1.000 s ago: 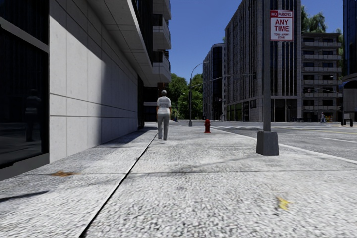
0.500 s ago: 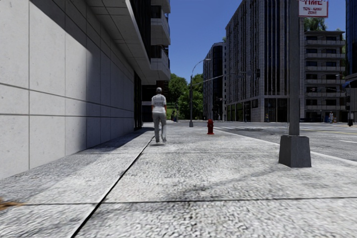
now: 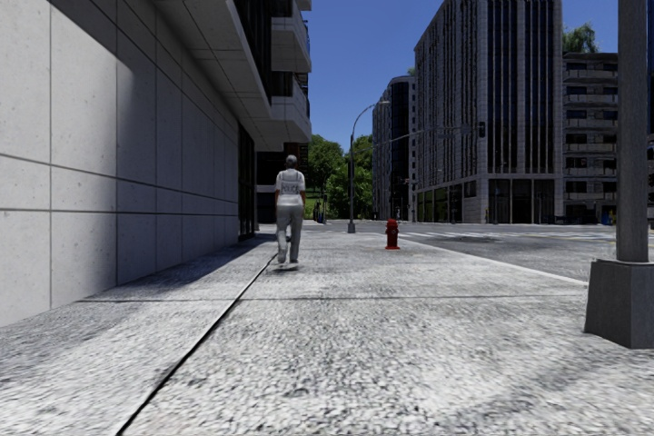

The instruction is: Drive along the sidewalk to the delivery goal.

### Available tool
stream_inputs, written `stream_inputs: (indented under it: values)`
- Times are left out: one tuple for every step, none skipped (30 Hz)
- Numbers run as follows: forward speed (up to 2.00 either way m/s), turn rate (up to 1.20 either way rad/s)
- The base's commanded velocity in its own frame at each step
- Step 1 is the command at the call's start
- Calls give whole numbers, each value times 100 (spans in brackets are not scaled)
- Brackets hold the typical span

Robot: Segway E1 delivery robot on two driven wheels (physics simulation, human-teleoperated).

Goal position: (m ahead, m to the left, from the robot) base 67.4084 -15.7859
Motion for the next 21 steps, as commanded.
stream_inputs:
  values:
    - [200,0]
    - [200,0]
    - [200,0]
    - [200,0]
    - [200,0]
    - [200,0]
    - [200,0]
    - [200,0]
    - [200,0]
    - [200,0]
    - [200,0]
    - [200,0]
    - [200,0]
    - [200,0]
    - [200,0]
    - [200,0]
    - [200,0]
    - [200,0]
    - [200,0]
    - [200,0]
    - [200,0]
